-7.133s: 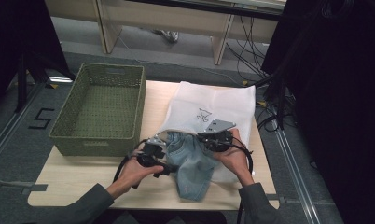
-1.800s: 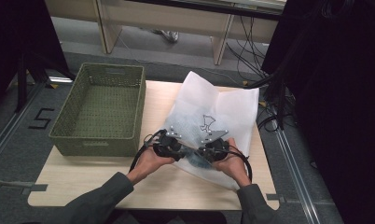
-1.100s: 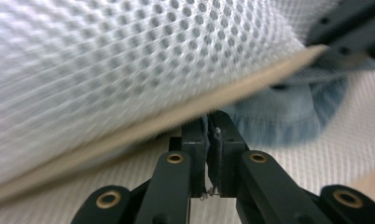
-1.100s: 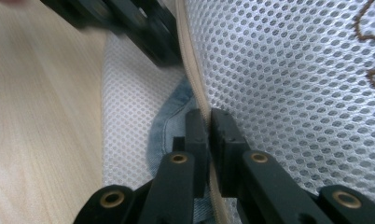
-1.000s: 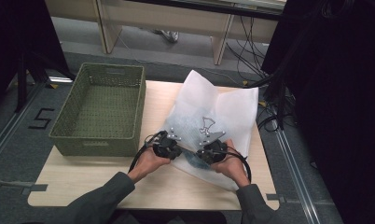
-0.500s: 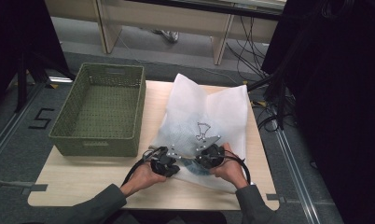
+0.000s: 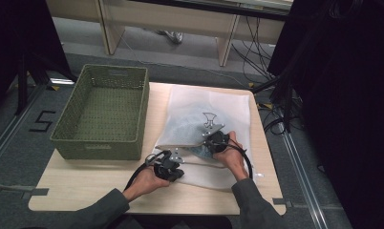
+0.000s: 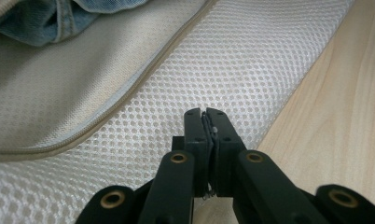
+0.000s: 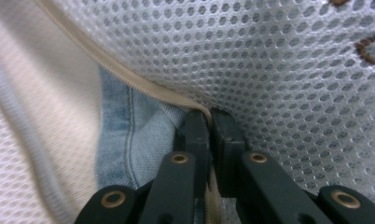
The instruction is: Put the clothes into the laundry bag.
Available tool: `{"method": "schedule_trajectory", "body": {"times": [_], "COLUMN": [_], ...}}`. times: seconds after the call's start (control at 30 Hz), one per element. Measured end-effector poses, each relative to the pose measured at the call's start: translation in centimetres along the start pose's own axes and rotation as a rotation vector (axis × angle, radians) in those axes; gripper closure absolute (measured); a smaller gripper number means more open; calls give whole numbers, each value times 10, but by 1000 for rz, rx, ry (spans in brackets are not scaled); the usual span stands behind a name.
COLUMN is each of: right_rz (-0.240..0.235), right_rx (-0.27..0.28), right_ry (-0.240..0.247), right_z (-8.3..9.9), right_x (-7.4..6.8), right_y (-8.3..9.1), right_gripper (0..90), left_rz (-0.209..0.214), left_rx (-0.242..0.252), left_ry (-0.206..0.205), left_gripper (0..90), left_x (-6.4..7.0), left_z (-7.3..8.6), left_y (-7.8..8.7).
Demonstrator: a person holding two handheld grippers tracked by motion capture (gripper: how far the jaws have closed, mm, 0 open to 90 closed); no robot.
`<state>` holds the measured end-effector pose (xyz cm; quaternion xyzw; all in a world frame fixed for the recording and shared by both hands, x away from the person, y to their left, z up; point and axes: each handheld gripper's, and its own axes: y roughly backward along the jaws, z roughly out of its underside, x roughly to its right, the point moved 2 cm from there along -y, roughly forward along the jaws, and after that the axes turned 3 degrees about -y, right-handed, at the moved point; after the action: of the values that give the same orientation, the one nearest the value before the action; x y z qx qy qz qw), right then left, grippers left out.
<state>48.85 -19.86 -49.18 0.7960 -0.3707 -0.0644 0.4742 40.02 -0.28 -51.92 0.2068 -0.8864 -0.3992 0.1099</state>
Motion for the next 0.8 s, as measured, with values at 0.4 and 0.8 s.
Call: {"method": "schedule_trajectory", "body": {"times": [0.4,0.8], "right_rz": [-60,-127], "right_rx": [21,104], "right_ry": [-14,-39], "right_z": [4,2], "right_x": [-4,-11], "right_y": [18,48], "right_gripper": [869,872], "left_rz": [-7,-107], "left_rx": [14,134], "left_ry": [5,217], "left_gripper": [830,846], "left_x": [-4,-38], "left_z": [-8,-44], "left_y": [3,-32]}}
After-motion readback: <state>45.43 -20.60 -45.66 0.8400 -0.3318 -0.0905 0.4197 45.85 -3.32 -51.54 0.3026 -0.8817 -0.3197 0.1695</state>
